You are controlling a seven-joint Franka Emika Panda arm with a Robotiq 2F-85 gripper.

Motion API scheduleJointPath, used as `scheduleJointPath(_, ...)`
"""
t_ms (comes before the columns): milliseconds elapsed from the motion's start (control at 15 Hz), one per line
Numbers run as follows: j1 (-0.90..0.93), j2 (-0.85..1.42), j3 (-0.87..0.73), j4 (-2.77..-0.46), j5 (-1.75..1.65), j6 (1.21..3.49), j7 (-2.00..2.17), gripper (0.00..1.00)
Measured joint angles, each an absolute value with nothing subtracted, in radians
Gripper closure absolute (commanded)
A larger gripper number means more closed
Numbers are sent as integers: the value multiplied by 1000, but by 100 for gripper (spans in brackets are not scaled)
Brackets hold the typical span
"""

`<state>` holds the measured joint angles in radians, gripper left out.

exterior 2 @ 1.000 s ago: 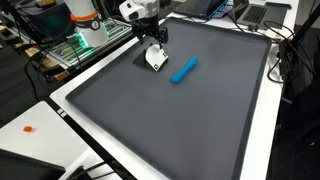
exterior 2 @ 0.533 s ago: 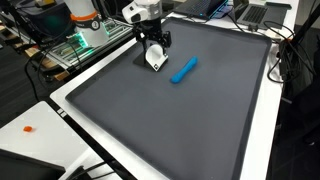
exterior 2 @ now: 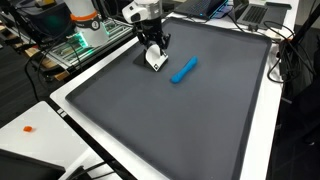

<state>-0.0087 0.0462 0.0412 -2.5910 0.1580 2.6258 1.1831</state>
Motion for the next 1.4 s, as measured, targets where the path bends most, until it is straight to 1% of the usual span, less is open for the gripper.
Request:
scheduleJointPath(200,-8,46,41,-2591,158,2631,1194,93)
scheduleJointPath(267,-8,46,41,-2590,159,2633,1197,99)
scheduleJointPath(333,-8,46,41,-2589,160,2640,1199,100)
scheduleJointPath(533,-8,45,40,-2579,168,2654,1207,98)
scheduleJointPath(1067,-8,36,28,-2576,199,2654,1222,98)
scheduleJointPath(1400,-5,-19,29,-2557,202,2637,1202,98)
